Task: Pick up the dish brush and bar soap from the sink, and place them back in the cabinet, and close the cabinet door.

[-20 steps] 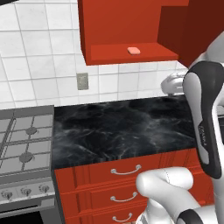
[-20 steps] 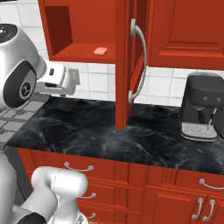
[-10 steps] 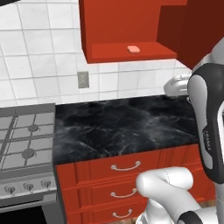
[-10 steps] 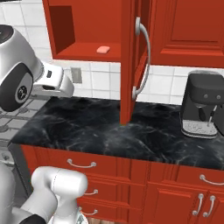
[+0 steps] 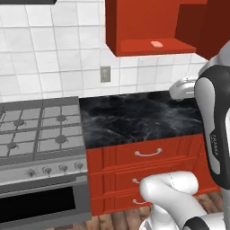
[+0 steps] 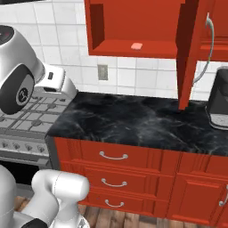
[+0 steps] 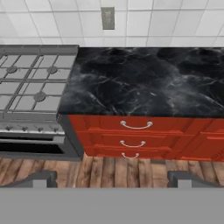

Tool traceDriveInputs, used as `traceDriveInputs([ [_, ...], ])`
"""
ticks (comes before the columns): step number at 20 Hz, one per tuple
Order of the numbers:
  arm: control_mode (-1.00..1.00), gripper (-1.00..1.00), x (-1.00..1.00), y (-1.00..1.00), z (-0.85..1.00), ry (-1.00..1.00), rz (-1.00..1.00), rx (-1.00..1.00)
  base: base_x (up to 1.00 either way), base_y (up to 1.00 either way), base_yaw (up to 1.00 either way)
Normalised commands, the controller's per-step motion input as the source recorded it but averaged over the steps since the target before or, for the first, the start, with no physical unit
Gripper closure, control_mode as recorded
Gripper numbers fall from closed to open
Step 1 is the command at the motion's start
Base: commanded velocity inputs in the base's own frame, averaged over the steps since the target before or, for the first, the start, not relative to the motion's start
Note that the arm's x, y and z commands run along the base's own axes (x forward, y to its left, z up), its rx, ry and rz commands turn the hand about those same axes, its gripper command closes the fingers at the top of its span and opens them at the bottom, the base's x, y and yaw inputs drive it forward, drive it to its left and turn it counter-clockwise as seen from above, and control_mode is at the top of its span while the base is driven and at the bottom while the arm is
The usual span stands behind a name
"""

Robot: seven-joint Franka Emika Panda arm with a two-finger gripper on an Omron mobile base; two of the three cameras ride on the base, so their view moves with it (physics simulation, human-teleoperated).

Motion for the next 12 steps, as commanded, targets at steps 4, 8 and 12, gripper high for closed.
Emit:
traceDriveInputs([
  [4, 1.00, -1.00, 0.00, 0.00, 0.00, 0.00, 0.00, 0.00, -0.42, 0.86, 0.00],
  [8, 1.00, -1.00, 0.00, 0.00, 0.00, 0.00, 0.00, 0.00, -0.09, 0.81, 0.11],
  [12, 1.00, -1.00, 0.00, 0.00, 0.00, 0.00, 0.00, 0.00, -0.01, 0.64, 0.41],
])
